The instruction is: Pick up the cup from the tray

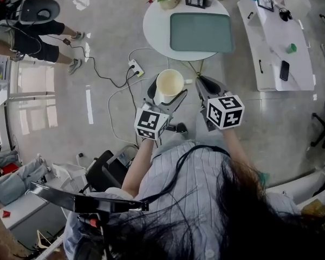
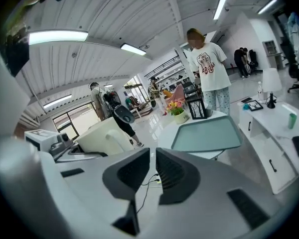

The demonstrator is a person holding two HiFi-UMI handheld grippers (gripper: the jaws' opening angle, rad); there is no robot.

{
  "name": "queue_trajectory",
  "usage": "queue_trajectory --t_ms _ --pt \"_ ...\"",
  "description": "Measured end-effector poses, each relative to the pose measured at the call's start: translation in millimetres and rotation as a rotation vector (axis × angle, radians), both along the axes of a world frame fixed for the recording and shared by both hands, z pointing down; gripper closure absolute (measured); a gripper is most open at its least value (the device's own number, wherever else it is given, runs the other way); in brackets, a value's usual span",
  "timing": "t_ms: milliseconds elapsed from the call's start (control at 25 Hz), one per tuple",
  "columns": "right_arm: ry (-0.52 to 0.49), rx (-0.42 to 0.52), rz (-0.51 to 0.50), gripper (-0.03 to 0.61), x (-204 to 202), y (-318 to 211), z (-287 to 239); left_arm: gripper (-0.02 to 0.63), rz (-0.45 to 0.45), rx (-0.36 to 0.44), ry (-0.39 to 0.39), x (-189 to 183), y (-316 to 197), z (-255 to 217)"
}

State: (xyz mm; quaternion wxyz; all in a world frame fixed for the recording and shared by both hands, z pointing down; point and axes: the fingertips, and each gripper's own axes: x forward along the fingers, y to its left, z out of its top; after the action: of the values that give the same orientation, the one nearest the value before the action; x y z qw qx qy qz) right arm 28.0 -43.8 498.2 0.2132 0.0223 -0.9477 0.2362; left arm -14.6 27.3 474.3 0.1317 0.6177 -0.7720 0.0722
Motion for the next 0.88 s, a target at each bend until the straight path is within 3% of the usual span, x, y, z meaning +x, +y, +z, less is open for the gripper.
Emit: queue_trajectory --t_ms 480,880 --pt "-0.028 0.055 0.039 0.525 68 80 -7 0.179 0.004 0.026 -0.006 51 87 0" --pt "-0.042 0.087 0.053 0.525 114 107 -8 0.179 0.015 0.064 -0.014 88 114 -6"
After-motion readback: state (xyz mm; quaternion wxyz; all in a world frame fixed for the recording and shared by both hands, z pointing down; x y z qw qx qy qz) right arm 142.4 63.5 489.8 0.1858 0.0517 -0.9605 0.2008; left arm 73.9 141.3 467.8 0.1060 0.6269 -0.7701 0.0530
